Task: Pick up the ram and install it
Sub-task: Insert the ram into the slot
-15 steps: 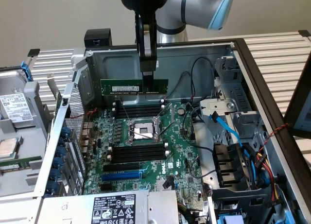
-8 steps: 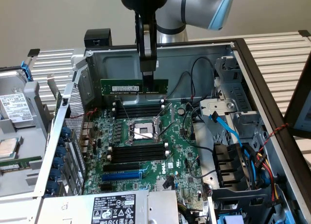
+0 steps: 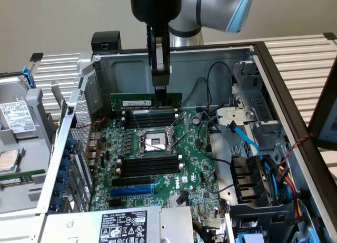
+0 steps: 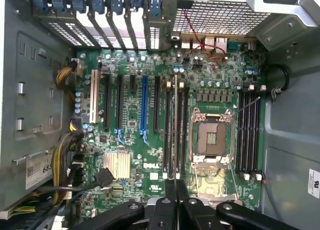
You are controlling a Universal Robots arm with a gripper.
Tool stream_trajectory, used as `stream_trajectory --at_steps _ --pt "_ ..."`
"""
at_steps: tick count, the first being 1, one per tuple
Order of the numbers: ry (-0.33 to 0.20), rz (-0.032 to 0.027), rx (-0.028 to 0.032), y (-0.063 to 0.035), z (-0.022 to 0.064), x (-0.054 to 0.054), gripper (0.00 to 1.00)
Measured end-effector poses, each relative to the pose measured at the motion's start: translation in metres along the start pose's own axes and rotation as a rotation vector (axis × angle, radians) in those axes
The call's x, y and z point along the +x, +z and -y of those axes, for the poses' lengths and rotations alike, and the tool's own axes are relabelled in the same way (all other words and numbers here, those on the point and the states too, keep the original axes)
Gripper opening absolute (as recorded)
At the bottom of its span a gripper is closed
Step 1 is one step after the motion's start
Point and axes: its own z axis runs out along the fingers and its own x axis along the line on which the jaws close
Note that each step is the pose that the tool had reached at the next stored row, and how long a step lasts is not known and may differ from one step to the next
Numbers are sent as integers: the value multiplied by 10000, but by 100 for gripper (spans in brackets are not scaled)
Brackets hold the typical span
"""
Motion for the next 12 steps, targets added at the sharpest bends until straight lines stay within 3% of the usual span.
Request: stream_trajectory --at_steps 7,12 --pt "349 -4 124 79 -1 -2 12" --pt "465 -4 138 169 -2 -32 12"
